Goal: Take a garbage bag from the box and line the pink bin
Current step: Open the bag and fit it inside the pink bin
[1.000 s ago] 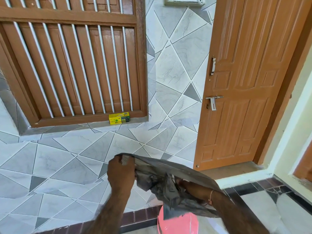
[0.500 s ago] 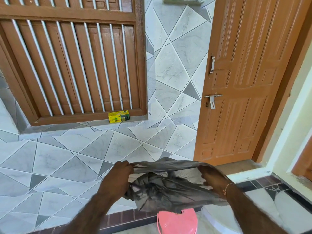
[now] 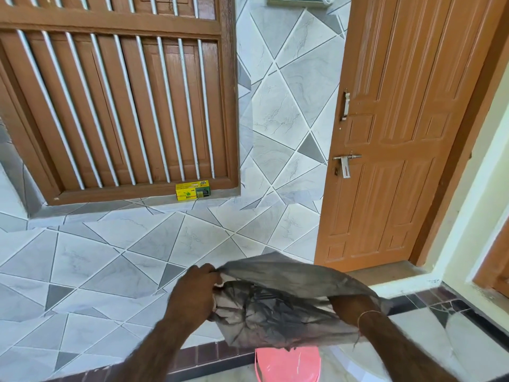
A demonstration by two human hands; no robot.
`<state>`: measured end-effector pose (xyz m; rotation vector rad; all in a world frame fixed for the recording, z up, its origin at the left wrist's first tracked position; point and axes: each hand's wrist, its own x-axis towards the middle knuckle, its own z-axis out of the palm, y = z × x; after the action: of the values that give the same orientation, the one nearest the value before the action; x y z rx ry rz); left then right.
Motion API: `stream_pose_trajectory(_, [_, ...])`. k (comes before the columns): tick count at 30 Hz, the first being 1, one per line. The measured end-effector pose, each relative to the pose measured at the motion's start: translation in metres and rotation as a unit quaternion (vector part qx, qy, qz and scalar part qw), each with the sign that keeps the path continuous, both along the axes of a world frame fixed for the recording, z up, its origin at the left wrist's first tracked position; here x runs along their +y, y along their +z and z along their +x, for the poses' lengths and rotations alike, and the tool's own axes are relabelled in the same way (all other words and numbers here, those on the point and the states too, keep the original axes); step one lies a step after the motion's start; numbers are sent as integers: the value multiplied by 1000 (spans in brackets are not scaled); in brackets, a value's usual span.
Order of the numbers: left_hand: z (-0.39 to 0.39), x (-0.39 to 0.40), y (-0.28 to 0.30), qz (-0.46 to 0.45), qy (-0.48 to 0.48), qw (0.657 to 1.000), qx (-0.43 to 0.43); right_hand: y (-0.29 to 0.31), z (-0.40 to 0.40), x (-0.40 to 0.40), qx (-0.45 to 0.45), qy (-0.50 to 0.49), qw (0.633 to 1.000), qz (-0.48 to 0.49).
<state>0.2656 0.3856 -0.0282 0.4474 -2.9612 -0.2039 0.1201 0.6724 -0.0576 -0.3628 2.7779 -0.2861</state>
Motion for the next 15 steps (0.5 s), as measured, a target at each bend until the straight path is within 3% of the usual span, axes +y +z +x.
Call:
stream_pose_trajectory(3, [8,1,15,-15,71,997,29,-9,-11,9,44,-60,997,-23])
stream_pose_trajectory(6, [8,8,12,-9,110,985,130,-8,-2,11,24,-45,998,-31])
stream_pose_trajectory(8, [1,11,5,71,171,960,210,-14,1,11,38,-65,989,-128])
stream_pose_trajectory(10, [-6,14,3,235,213,906,280,-16,3,8,28,-109,975,-192])
stream_pose_trajectory(13, [-12,24,10,416,236,811,337,-10,6,-1,-3,-87,983,-160])
stream_pose_trajectory(15, [-12,32,18,445,199,801,348,-6,8,-6,-38,-17,994,-98])
